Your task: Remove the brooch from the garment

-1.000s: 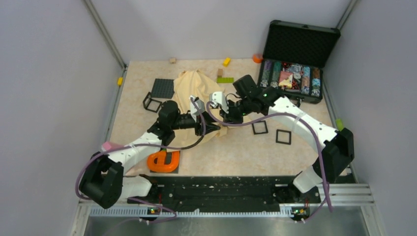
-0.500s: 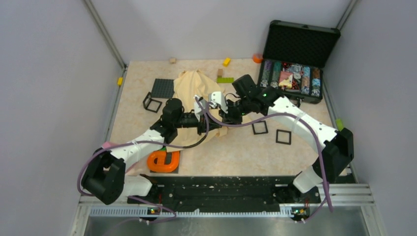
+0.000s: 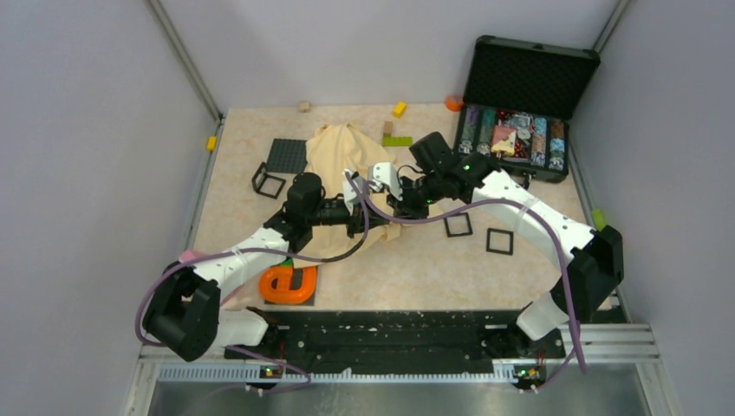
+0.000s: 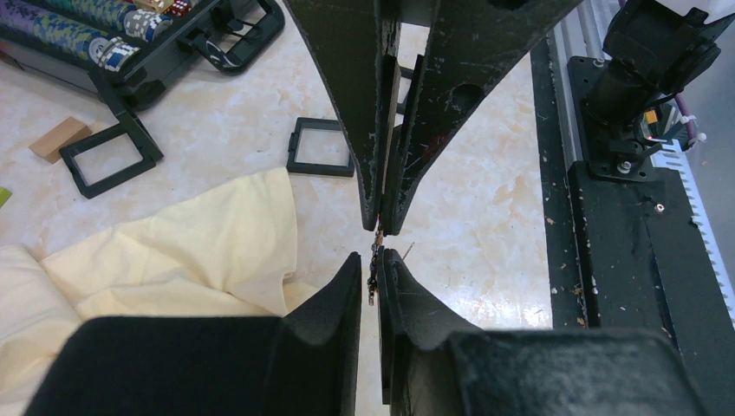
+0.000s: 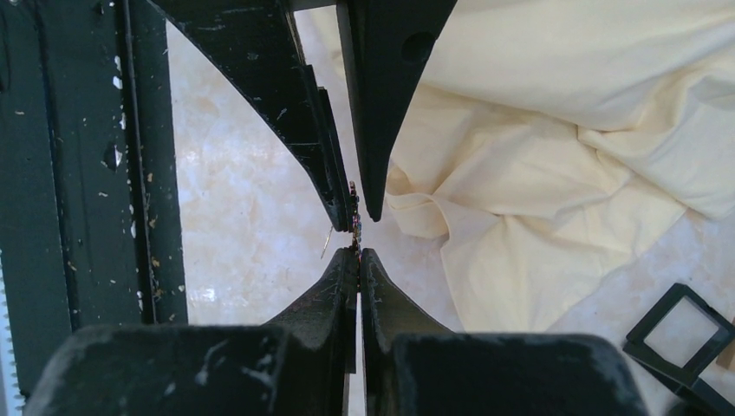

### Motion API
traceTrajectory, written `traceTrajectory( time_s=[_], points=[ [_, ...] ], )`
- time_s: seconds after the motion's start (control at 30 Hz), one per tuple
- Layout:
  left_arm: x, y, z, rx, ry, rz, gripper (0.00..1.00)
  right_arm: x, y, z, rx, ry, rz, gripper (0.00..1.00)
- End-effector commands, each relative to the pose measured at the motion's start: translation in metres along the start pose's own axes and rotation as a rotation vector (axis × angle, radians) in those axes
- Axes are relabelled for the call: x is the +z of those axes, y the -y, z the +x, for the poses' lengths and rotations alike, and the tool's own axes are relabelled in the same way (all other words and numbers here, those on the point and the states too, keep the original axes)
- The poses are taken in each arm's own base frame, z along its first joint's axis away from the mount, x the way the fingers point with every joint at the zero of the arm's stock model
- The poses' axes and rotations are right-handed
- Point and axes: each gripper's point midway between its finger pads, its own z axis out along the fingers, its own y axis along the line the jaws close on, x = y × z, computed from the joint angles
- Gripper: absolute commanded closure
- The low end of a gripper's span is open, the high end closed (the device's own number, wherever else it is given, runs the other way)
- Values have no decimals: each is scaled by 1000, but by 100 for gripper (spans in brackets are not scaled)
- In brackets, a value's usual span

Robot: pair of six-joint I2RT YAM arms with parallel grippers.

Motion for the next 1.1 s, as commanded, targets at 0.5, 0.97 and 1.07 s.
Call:
traceTrajectory(
  time_s=[0.5, 0.97, 1.07],
  points=[
    [6, -12, -29, 50, 69, -38, 100, -5, 16, -40, -52, 130, 85, 84],
    [-45, -43, -81, -214, 384, -231, 100, -119, 51, -52, 164, 737, 604, 27],
    [-47, -35, -93, -228, 418, -200, 100, -118, 36, -47, 216, 846, 580, 20]
  ],
)
